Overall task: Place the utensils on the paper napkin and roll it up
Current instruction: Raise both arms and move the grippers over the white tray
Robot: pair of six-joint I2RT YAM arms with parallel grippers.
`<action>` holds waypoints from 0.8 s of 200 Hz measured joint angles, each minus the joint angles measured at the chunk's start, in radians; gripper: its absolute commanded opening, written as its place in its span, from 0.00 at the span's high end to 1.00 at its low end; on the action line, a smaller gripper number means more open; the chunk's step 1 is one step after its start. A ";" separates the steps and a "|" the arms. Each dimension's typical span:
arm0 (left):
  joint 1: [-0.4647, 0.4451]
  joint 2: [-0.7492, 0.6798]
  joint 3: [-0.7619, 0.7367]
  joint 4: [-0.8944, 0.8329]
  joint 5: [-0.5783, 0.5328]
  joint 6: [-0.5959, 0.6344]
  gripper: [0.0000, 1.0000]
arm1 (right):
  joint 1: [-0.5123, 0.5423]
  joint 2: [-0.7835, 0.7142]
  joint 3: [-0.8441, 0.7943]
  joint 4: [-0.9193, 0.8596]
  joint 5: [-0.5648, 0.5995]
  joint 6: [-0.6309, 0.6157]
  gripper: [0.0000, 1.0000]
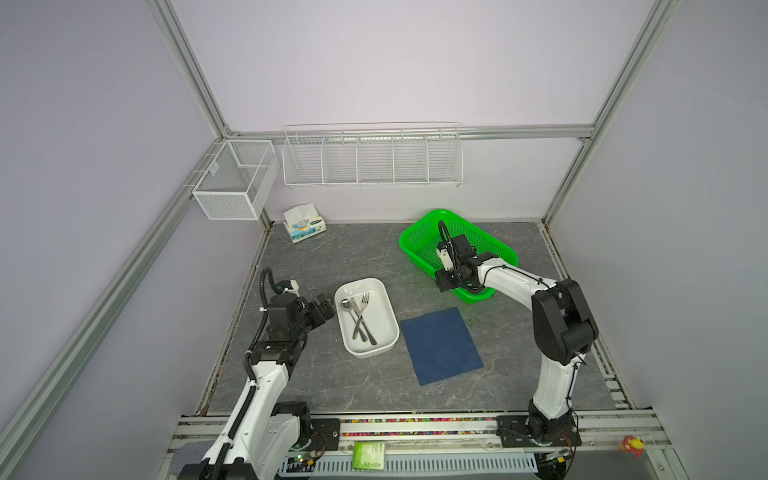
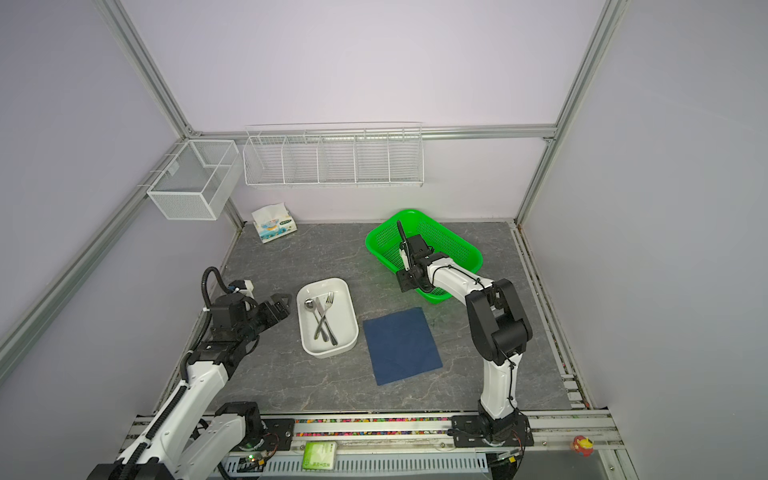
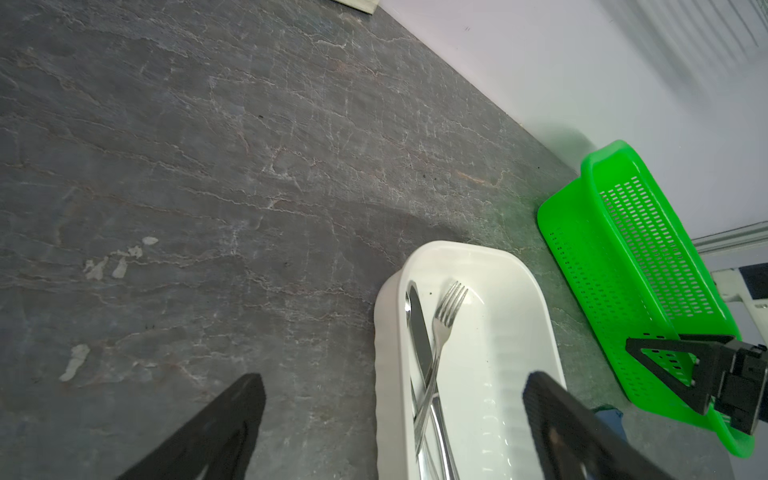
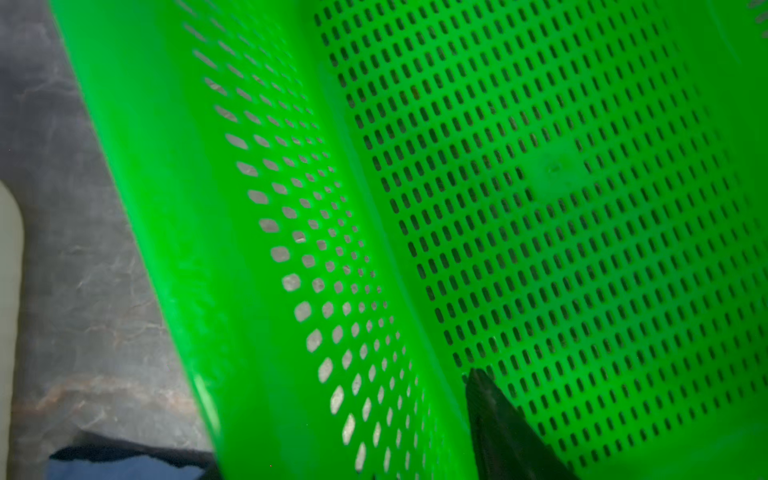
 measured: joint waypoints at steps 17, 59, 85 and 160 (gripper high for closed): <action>0.000 -0.024 -0.005 -0.021 0.000 -0.006 0.01 | -0.020 -0.002 -0.014 0.019 0.017 0.027 0.52; 0.000 -0.024 -0.016 -0.048 0.015 -0.021 0.00 | -0.090 -0.042 -0.078 0.077 0.031 0.114 0.60; 0.000 -0.014 -0.016 -0.058 0.022 -0.021 0.00 | -0.131 -0.054 -0.096 0.089 0.036 0.137 0.60; -0.025 0.033 -0.016 -0.067 0.067 -0.024 0.07 | -0.163 -0.137 -0.143 0.067 -0.013 0.158 0.41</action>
